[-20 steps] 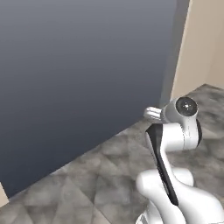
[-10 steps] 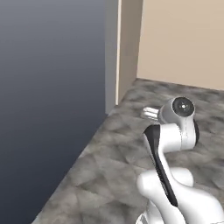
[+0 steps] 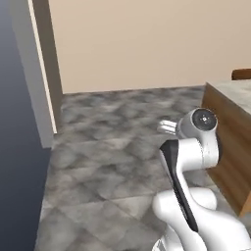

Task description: Pick up the metallic utensils from the counter and place them in the open drawer. Make sure not to pick up any wooden utensils.

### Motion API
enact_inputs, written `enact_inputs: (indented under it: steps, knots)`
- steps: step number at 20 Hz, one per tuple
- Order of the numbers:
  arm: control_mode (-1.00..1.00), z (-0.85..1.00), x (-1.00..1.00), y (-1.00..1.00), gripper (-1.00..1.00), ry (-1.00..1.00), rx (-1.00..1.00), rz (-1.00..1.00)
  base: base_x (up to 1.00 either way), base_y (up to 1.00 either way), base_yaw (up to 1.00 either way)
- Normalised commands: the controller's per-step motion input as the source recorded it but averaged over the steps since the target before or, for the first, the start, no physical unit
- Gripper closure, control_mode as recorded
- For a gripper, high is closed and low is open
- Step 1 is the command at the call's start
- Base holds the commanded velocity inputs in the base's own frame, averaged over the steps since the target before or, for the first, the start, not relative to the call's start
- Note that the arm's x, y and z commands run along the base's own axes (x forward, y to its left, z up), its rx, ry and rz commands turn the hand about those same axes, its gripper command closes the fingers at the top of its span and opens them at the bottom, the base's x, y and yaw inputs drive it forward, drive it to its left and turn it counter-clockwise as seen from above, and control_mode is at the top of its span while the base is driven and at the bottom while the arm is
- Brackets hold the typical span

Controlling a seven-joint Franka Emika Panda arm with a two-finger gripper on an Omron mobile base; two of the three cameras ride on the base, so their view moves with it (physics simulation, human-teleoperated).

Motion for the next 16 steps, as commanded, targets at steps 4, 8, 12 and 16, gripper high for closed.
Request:
enact_inputs:
  steps: [4,8,12,16]
  knots:
    - [1.0,0.0,0.0,0.0,-1.0,0.0,0.0,0.0,0.89,0.77,-0.71]
    - [1.0,0.0,0.0,0.0,-1.0,0.0,0.0,0.0,0.94,0.79,-0.7]
    - [1.0,0.0,0.0,0.0,-1.0,0.0,0.0,0.0,0.95,0.79,-0.7]
    - [1.0,0.0,0.0,0.0,-1.0,0.0,0.0,0.0,0.95,0.79,-0.7]
